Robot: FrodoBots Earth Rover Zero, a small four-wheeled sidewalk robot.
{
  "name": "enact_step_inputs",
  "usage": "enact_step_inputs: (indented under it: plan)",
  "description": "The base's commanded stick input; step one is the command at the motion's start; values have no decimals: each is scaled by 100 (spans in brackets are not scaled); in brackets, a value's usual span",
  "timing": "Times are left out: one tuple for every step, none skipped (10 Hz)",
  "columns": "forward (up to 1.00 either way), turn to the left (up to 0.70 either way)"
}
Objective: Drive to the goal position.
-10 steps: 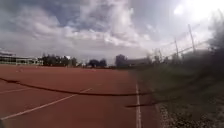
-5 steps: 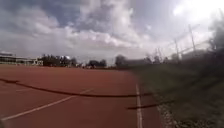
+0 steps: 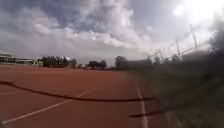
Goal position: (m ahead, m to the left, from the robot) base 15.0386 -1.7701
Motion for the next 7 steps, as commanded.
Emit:
enact_step_inputs:
  plan:
    - [70, 0]
    - [70, 0]
    - [70, 0]
    - [70, 0]
    - [70, 0]
    - [70, 0]
    - [70, 0]
